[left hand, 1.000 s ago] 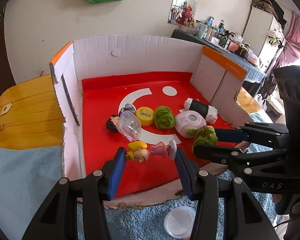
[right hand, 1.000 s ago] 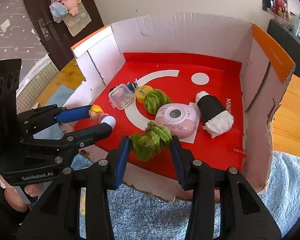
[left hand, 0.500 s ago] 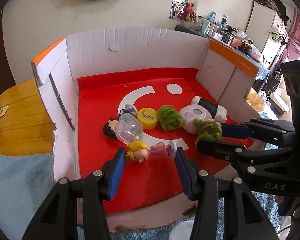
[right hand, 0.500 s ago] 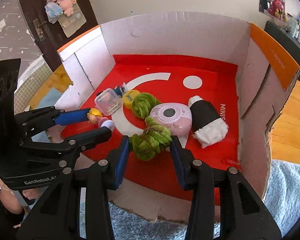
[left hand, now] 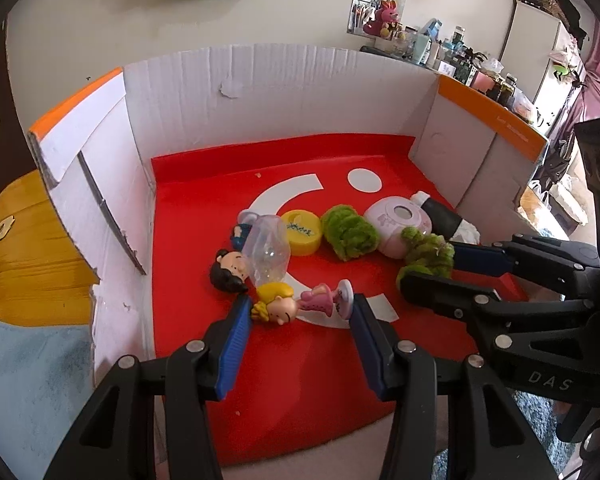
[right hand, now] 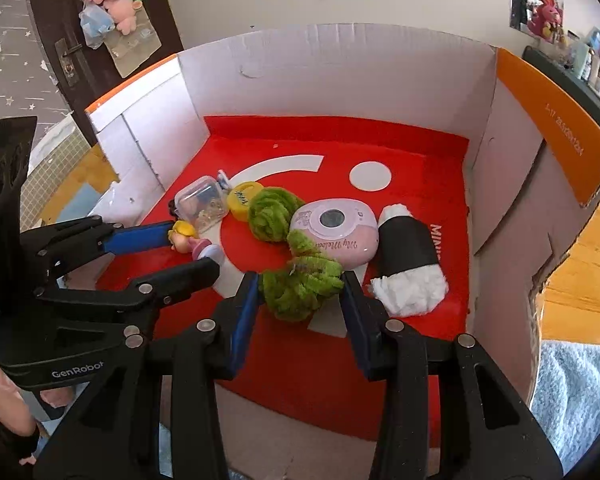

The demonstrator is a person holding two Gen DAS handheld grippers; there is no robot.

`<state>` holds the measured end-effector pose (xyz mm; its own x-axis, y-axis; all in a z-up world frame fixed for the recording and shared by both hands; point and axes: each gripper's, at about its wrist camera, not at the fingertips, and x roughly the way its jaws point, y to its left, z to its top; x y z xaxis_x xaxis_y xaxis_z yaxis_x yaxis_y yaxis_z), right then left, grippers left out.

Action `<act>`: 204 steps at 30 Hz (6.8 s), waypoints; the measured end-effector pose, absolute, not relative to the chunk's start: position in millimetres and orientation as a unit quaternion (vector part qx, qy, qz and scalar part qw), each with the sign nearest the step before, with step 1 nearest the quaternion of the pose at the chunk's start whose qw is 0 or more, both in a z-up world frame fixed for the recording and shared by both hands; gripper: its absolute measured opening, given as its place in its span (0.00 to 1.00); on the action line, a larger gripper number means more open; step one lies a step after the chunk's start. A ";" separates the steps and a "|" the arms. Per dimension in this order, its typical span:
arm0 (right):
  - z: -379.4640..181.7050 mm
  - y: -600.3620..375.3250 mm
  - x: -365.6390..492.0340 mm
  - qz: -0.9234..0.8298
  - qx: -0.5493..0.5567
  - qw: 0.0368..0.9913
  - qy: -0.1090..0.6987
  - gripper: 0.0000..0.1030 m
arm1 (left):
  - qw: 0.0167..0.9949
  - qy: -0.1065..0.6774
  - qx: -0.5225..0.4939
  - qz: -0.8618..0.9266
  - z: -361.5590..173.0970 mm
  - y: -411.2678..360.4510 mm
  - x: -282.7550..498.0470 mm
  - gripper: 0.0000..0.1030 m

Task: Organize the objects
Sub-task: 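Lower the doll figurine and green plush onto the red floor, then open both grippers and withdraw them out of the box, then move both grippers toward the white round lid and small yellow figurine, then grasp the white round lid with the left gripper while the right grasps the yellow figurine, then lift the white lid and yellow figurine and carry both into the box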

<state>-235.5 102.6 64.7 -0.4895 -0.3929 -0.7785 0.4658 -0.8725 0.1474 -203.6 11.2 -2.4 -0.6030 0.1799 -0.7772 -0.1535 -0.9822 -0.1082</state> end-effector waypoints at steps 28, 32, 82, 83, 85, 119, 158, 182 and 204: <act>70.0 101.7 -231.3 -0.865 0.426 0.262 0.038 0.51 | 0.088 -0.018 -0.434 0.896 -3.3 10.3 -208.4 0.51; 72.0 101.4 -228.7 -0.866 0.422 0.265 0.038 0.51 | 0.088 -0.019 -0.433 0.897 -3.0 9.7 -208.1 0.52; 108.1 118.3 -157.7 -0.889 0.360 0.283 0.013 0.89 | 0.059 -0.008 -0.372 0.926 34.9 -5.2 -139.9 0.98; 108.1 118.6 -156.1 -0.889 0.359 0.282 0.013 0.89 | 0.057 -0.006 -0.369 0.928 35.8 -4.7 -137.4 0.98; 108.1 119.5 -152.8 -0.890 0.358 0.281 0.014 0.89 | 0.055 -0.004 -0.365 0.929 37.6 -4.1 -133.5 0.99; 61.0 63.2 -96.7 -0.855 0.388 0.325 0.110 0.89 | 0.061 -0.017 -0.364 0.929 38.6 -13.9 -94.4 0.96; 59.0 92.8 -115.1 -0.848 0.411 0.325 0.080 0.48 | 0.182 0.128 -0.367 0.903 5.9 36.2 -68.7 0.70; 52.6 83.0 -119.8 -0.833 0.431 0.319 0.138 0.22 | 0.253 0.216 -0.342 0.879 0.6 43.7 -82.9 0.69; 51.3 93.1 -124.1 -0.849 0.428 0.285 0.126 0.21 | 0.213 0.177 -0.356 0.892 -5.0 40.7 -91.5 0.41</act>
<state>-124.1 93.1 51.3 -0.4717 -0.3756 -0.7978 0.5905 -0.8064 0.0304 -91.5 40.7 -5.0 -0.6551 0.2545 -0.7114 -0.5064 -0.8467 0.1634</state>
